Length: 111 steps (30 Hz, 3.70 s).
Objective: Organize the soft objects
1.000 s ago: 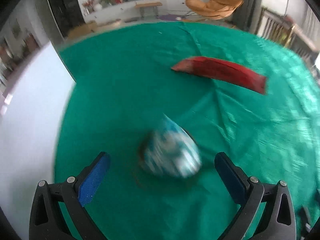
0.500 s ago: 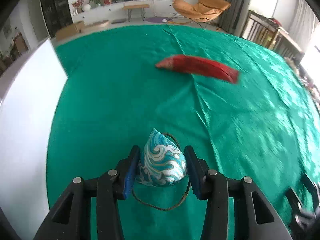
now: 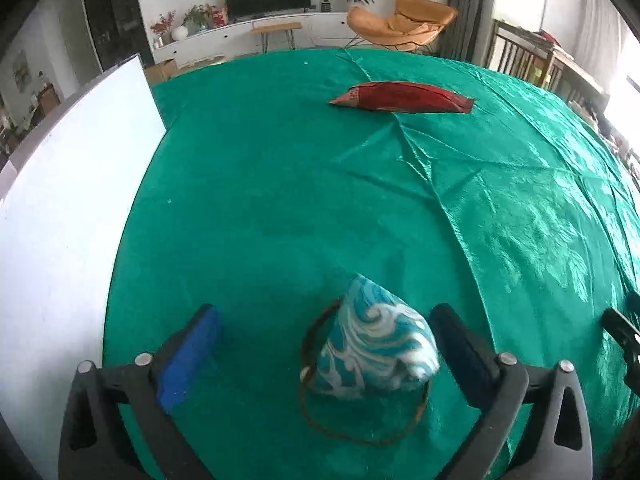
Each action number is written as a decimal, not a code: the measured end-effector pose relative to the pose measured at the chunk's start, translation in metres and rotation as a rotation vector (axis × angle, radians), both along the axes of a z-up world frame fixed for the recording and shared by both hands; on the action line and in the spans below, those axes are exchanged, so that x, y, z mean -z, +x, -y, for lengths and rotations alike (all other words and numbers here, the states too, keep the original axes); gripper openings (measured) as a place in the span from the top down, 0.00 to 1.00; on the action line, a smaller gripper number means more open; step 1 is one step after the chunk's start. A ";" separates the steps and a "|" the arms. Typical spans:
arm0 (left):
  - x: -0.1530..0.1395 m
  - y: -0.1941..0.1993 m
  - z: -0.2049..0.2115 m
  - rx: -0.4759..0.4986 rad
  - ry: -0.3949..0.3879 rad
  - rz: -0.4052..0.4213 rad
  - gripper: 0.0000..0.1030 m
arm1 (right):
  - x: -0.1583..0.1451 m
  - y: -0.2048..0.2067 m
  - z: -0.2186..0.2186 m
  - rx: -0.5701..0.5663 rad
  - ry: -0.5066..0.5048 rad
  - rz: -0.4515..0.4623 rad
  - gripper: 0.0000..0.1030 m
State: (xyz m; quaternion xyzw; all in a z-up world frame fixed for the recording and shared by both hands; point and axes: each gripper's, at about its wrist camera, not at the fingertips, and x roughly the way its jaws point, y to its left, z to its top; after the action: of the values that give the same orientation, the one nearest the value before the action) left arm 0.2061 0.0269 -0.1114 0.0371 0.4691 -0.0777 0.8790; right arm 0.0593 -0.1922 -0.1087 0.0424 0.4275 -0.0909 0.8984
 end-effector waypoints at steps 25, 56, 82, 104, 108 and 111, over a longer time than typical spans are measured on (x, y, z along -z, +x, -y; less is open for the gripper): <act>0.003 0.000 0.001 -0.019 -0.004 0.038 0.00 | -0.028 0.052 0.003 -0.217 0.043 -0.100 0.17; 0.004 0.003 0.000 -0.019 -0.005 0.038 0.00 | -0.030 0.240 -0.077 -0.401 0.114 -0.285 0.85; 0.004 0.004 0.001 -0.021 -0.006 0.038 0.00 | 0.005 0.004 -0.026 -0.115 -0.004 -0.002 0.25; 0.005 0.004 0.001 -0.021 -0.006 0.038 0.00 | 0.005 0.002 -0.026 -0.114 -0.001 -0.001 0.25; 0.004 0.004 0.001 -0.021 -0.006 0.038 0.00 | 0.005 0.002 -0.026 -0.114 -0.001 -0.001 0.24; 0.004 0.004 0.001 -0.021 -0.006 0.038 0.00 | 0.005 0.002 -0.026 -0.113 -0.001 -0.001 0.24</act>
State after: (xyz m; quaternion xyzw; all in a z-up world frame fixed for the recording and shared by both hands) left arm 0.2100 0.0258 -0.1158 0.0309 0.4525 -0.0692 0.8885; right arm 0.0616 -0.1658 -0.1135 0.0175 0.4297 -0.0401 0.9019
